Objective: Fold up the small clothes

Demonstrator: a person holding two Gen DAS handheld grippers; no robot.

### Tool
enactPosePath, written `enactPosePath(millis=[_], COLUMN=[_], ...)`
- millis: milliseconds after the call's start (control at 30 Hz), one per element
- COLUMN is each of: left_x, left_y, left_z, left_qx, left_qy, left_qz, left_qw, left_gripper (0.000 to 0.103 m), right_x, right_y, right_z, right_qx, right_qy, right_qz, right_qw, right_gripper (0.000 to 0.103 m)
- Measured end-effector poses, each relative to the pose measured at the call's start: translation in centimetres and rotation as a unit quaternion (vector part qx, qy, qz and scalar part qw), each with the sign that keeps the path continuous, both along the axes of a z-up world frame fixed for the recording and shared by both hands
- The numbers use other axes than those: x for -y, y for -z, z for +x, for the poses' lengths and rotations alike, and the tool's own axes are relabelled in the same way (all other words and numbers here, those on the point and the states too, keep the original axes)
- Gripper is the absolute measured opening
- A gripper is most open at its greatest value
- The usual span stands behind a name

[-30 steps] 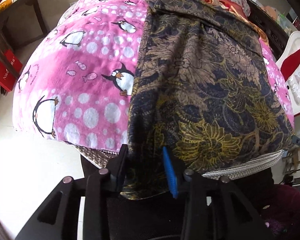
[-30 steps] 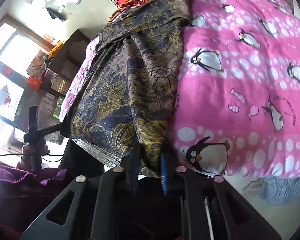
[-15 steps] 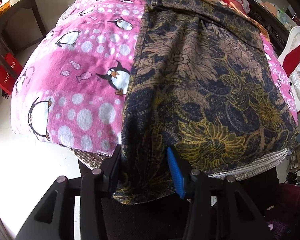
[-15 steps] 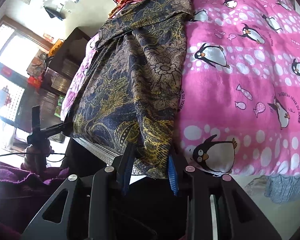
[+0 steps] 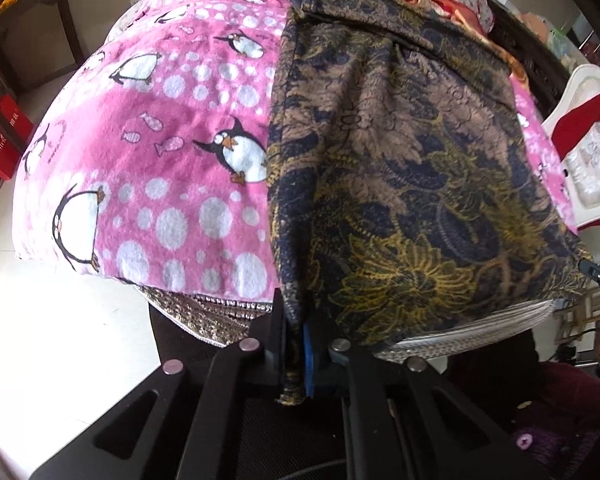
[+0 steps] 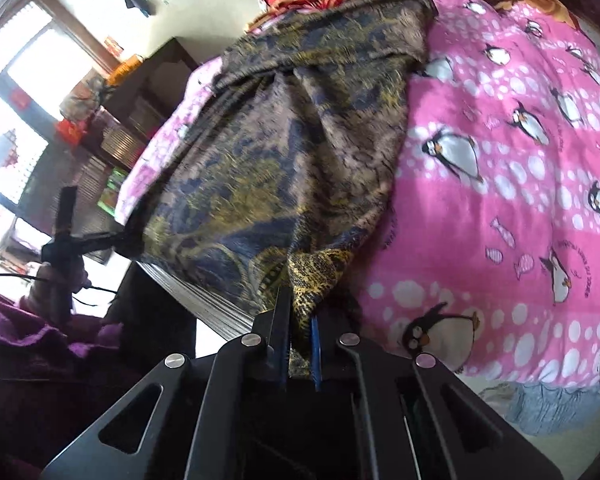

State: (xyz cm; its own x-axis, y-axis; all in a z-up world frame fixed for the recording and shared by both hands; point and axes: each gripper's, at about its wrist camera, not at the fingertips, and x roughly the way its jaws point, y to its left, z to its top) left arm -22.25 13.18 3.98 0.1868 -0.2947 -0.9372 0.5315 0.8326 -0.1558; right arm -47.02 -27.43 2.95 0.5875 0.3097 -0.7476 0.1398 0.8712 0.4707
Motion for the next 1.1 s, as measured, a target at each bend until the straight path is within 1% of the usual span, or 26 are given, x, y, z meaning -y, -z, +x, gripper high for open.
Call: enactPosePath(millis=[100,200,267,400,500,600,700,833,933,1100], left_x=[0.1,-0.3,-0.5,-0.5,0.2,1.8,3.7,7.2,9.9,14.3], left_y=[-1.4,-3.4,-4.9,-6.7,-8.2,-10.4,-12.1,-13.7,-13.8,-12.4], left_z=[0.2,1.2,2.4,4.7,6.8,9.5,12.0,15.8,18.7,23.7], left_qx=[0.005,0.006,0.005,0.011,0.030,0.061,0.088,0.116,0.134,0.137], left_qy=[0.011,0.006,-0.003,-0.020,-0.030,-0.033,-0.028,-0.027,-0.032,-0.039], left_qz=[-0.016,-0.058,-0.093,-0.128,-0.147,-0.165,-0.170,-0.179,-0.166,-0.138], left_qw=[0.9998,0.9983,0.9957,0.9915,0.9882,0.9839,0.9810,0.9766,0.9764,0.9801], left_gripper=[0.005,0.005,0.005,0.005,0.005,0.005,0.005,0.005,0.005,0.005], right_x=[0.5,1.5,2.1,3.4,4.8,6.4,8.4,11.6,13.7,16.8], right_y=[-1.0,-2.0,-2.8,-3.9,-4.8,-6.0,-6.9,-7.6,-7.9,-7.8], right_z=[0.0,0.1,0.4,1.8,3.2,4.9,7.0,10.8,14.0,19.0], right_qx=[0.020,0.051,0.073,0.101,0.124,0.150,0.172,0.183,0.177,0.159], right_qy=[0.008,0.024,0.037,0.055,0.071,0.093,0.113,0.138,0.146,0.164], right_qz=[0.013,0.049,0.060,0.086,0.096,0.088,0.085,0.088,0.074,0.057], right_qw=[1.000,0.997,0.995,0.990,0.985,0.980,0.975,0.969,0.970,0.972], right_gripper=[0.001,0.000,0.000,0.000,0.000,0.000,0.000,0.000,0.000,0.000])
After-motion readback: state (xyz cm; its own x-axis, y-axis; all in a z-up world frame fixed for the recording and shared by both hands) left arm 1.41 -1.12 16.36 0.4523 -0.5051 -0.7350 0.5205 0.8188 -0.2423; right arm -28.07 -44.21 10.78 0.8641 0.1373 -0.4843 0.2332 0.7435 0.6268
